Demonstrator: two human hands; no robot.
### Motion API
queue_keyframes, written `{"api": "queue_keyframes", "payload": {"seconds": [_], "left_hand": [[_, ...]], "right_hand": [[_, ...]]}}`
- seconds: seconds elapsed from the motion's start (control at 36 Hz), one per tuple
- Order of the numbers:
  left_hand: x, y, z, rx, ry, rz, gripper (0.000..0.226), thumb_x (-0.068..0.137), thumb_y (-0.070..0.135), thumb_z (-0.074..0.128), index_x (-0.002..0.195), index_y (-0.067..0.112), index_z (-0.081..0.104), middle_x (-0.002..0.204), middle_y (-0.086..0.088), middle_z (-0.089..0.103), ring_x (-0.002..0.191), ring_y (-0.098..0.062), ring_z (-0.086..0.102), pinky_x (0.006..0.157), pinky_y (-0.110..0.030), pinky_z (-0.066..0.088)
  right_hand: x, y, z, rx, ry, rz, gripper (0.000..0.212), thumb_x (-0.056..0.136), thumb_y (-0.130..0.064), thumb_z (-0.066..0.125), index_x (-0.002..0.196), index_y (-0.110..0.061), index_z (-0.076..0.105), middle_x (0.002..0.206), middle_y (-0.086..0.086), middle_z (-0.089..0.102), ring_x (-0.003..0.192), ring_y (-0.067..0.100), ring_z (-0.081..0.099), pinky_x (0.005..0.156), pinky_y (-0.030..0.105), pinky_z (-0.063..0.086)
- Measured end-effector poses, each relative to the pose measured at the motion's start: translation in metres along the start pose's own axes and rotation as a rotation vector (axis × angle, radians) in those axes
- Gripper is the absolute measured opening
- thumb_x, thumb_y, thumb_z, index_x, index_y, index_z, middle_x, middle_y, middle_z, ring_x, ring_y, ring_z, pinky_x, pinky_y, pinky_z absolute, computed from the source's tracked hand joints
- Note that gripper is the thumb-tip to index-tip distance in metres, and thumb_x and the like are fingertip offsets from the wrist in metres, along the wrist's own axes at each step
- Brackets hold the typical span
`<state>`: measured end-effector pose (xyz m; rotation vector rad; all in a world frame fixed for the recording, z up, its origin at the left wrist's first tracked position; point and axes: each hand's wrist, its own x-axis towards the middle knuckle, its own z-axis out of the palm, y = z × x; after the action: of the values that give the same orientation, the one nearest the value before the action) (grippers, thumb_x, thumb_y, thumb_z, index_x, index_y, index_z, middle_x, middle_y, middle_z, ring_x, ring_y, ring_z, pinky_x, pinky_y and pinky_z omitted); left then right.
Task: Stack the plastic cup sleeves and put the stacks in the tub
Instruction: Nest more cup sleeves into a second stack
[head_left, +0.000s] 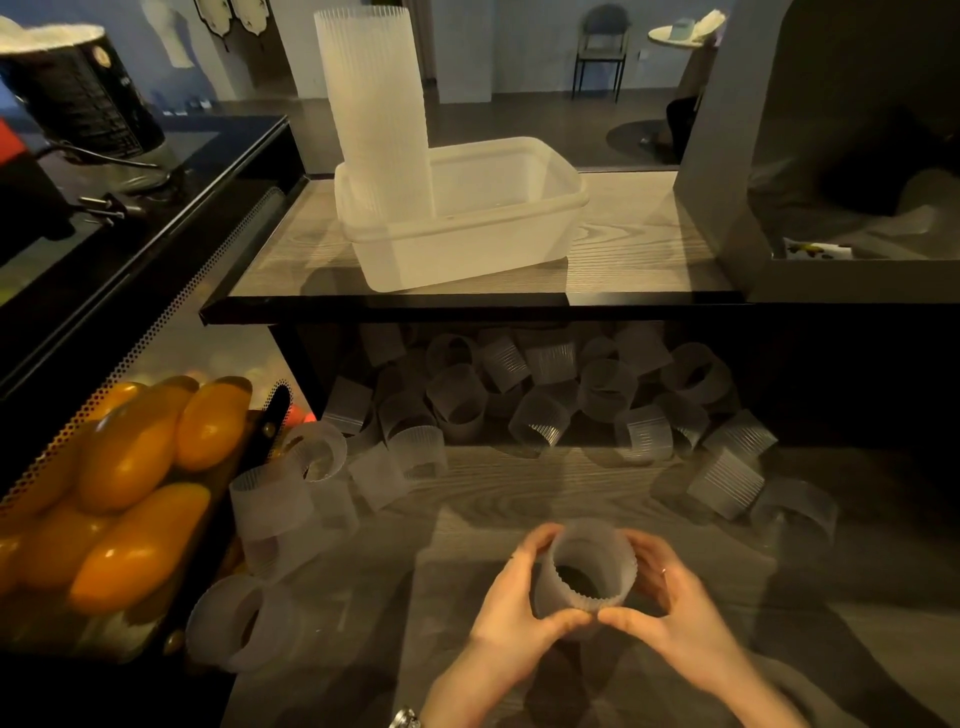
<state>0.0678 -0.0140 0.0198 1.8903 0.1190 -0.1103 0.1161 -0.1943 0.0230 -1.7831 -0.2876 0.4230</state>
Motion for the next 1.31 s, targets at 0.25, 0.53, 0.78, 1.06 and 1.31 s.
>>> {"api": "queue_keyframes", "payload": {"seconds": [0.25, 0.53, 0.78, 1.06, 1.31], "left_hand": [[0.000, -0.001, 0.002, -0.001, 0.003, -0.008, 0.074, 0.062, 0.030, 0.076, 0.120, 0.048, 0.034, 0.129, 0.019, 0.047, 0.122, 0.004, 0.043, 0.106, -0.019, 0.033], [-0.002, 0.001, -0.002, -0.026, 0.039, -0.013, 0.075, 0.066, 0.023, 0.078, 0.121, 0.046, 0.033, 0.127, 0.021, 0.047, 0.120, 0.006, 0.043, 0.099, -0.007, 0.031], [-0.011, 0.000, -0.028, -0.134, 0.137, -0.002, 0.075, 0.061, 0.011, 0.078, 0.123, 0.027, 0.038, 0.129, 0.007, 0.050, 0.122, -0.004, 0.046, 0.104, -0.018, 0.035], [-0.017, -0.005, -0.045, -0.141, 0.093, -0.044, 0.082, 0.059, 0.010, 0.079, 0.128, 0.023, 0.037, 0.133, 0.005, 0.047, 0.125, -0.006, 0.046, 0.107, -0.023, 0.036], [0.004, -0.033, -0.103, -0.040, 0.171, -0.210, 0.063, 0.084, -0.014, 0.048, 0.135, 0.021, 0.035, 0.143, 0.002, 0.038, 0.131, -0.009, 0.035, 0.100, -0.016, 0.036]], "right_hand": [[0.000, -0.002, 0.000, 0.006, 0.001, 0.002, 0.071, 0.056, 0.013, 0.081, 0.112, -0.018, 0.052, 0.116, -0.003, 0.061, 0.107, -0.002, 0.059, 0.086, 0.006, 0.043], [0.004, -0.009, 0.004, 0.010, -0.025, 0.005, 0.069, 0.057, 0.012, 0.081, 0.112, -0.019, 0.052, 0.115, -0.005, 0.062, 0.106, -0.002, 0.059, 0.085, 0.005, 0.042], [0.022, -0.019, 0.030, 0.021, -0.098, -0.006, 0.071, 0.060, 0.008, 0.081, 0.115, -0.020, 0.048, 0.118, -0.005, 0.060, 0.110, 0.001, 0.058, 0.093, 0.014, 0.043], [0.032, -0.028, 0.031, 0.078, -0.211, 0.015, 0.063, 0.064, -0.012, 0.078, 0.118, -0.021, 0.048, 0.122, -0.002, 0.059, 0.112, 0.006, 0.058, 0.095, 0.021, 0.046], [0.087, -0.025, 0.030, 0.074, -0.147, 0.204, 0.018, 0.093, -0.036, 0.047, 0.108, -0.037, 0.056, 0.116, -0.013, 0.062, 0.100, -0.002, 0.061, 0.084, 0.022, 0.048]]}}
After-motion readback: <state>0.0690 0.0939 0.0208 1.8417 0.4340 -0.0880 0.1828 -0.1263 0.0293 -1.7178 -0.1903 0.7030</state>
